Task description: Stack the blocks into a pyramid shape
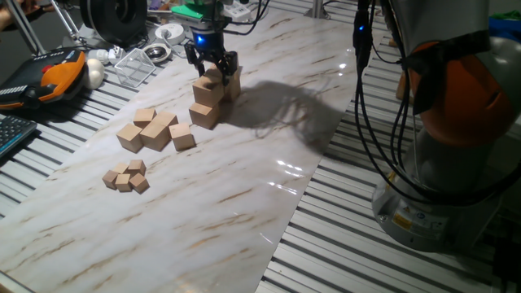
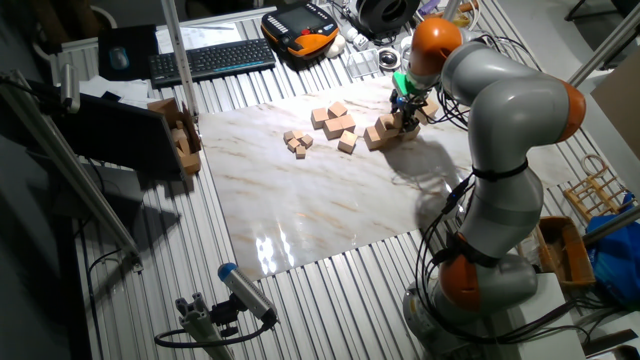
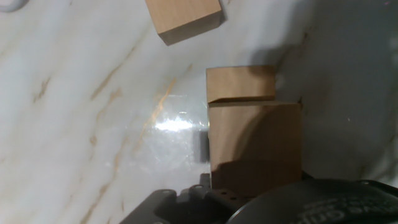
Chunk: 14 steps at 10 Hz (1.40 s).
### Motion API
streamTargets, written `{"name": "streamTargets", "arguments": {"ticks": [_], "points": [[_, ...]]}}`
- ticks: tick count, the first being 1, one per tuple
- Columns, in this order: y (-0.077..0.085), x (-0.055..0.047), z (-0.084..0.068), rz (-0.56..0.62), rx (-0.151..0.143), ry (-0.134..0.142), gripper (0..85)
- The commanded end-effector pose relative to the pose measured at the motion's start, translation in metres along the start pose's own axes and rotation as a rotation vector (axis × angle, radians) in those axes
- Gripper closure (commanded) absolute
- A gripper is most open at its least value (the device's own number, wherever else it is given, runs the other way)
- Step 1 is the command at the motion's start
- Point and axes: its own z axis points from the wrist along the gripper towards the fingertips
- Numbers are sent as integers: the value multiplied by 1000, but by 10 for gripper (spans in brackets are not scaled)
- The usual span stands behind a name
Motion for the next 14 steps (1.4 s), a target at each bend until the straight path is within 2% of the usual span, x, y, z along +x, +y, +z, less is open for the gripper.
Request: {"name": "streamTargets", "arguments": {"ticks": [1, 4, 7, 8, 9, 11, 12, 14], "points": [[1, 0, -4, -2, 3, -1, 0], [4, 2, -21, 3, 21, 2, 0], [10, 5, -41, 3, 52, 15, 0], [13, 7, -47, -12, 58, 6, 0], [13, 6, -50, -34, 55, 2, 0], [15, 6, -54, -77, 57, 12, 0], [15, 7, -55, -84, 53, 11, 170], [16, 6, -56, -104, 51, 36, 510]]}}
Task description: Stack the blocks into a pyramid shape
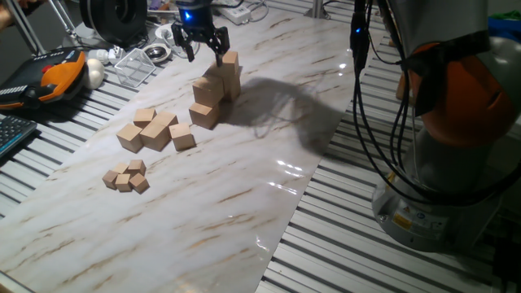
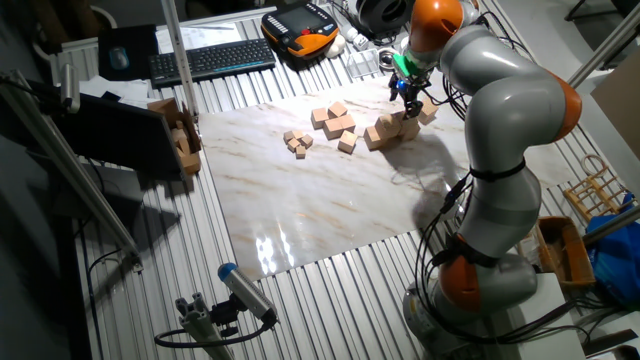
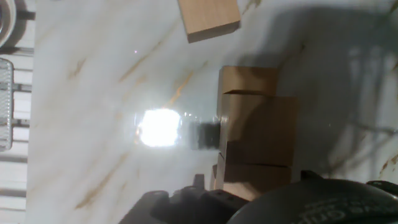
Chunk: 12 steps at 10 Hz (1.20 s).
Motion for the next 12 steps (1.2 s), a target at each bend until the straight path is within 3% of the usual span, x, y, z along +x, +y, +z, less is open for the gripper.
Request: {"name": "streamTargets", "arguments": {"ticks": [1, 2, 3, 5, 7, 8, 9, 12], "points": [[0, -2, -1, -8, 1, 6, 680], [2, -9, -3, -30, 1, 13, 850], [3, -16, -5, -46, 7, 1, 850], [4, -25, -6, -65, 10, -54, 850], [3, -52, -22, -98, 5, -33, 850], [1, -64, -27, -111, 2, -38, 850], [-2, -74, -26, -124, -8, -50, 850], [-7, -106, 1, -149, -49, -52, 850]]}}
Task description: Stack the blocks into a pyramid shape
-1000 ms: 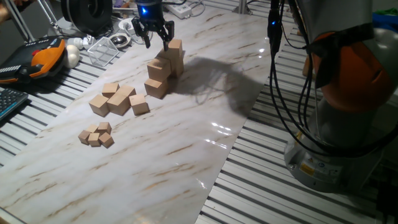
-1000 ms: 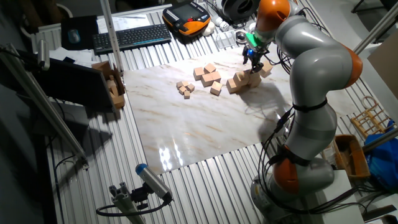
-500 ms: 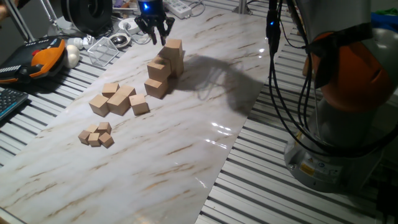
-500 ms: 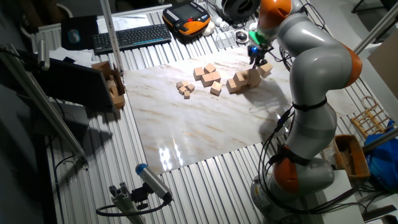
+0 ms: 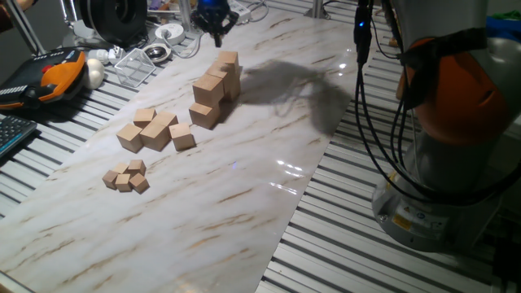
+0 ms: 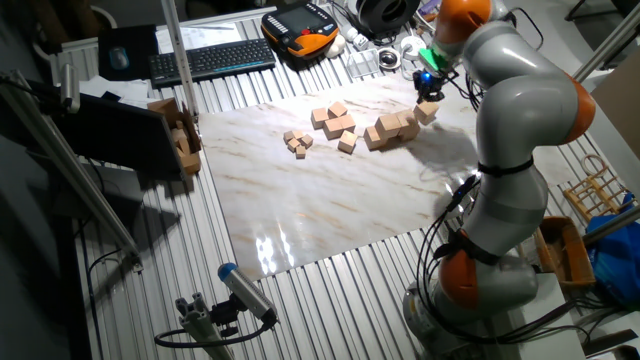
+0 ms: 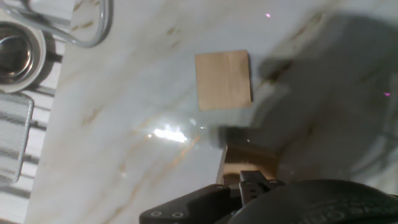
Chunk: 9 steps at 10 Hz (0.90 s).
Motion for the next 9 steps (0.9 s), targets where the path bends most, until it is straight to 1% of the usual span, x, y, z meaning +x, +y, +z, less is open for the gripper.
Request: {"name": "streamTargets", "arguments": {"ticks": [1, 3, 4, 5, 6, 7, 8, 9], "points": [[-4, -13, 3, 5, 0, -4, 850], [-7, -23, 12, 28, -1, -19, 850], [-7, -23, 13, 32, 0, -17, 850], [-7, -23, 13, 39, -9, -5, 850], [-7, -23, 13, 43, -25, -7, 850], [-7, -23, 13, 89, -7, -23, 850], [-7, -23, 13, 128, 21, -38, 850], [-7, -23, 13, 155, 33, -24, 850]]}}
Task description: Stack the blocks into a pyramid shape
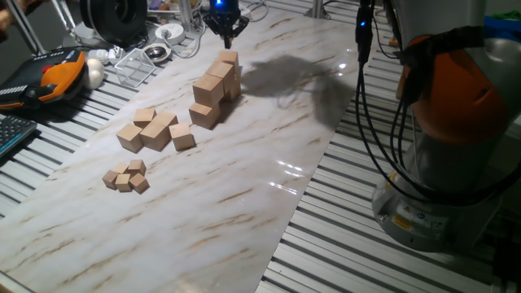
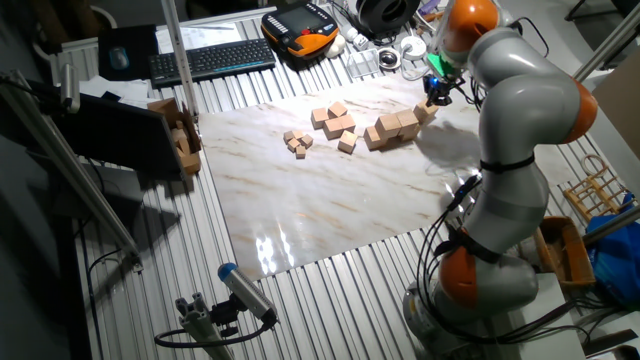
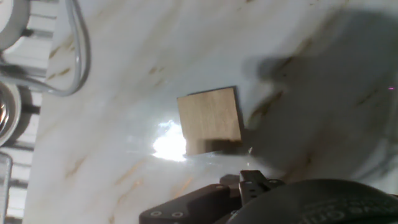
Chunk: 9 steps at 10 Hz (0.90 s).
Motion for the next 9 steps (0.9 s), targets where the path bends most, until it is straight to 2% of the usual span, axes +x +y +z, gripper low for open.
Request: {"name": "streamTargets", "arguments": {"ticks": [1, 2, 4, 5, 6, 7, 8, 9], "points": [[0, 0, 0, 25, 2, 21, 850], [0, 0, 0, 8, 0, 30, 850], [0, 0, 0, -69, -43, 49, 850], [-1, -5, 2, -110, -73, 72, 850], [-3, -7, 4, -125, -74, 73, 850], [-3, -9, 6, -113, -75, 73, 680], [-3, -10, 7, -99, -76, 63, 340], [-2, -15, 9, -93, -83, 63, 170]]}}
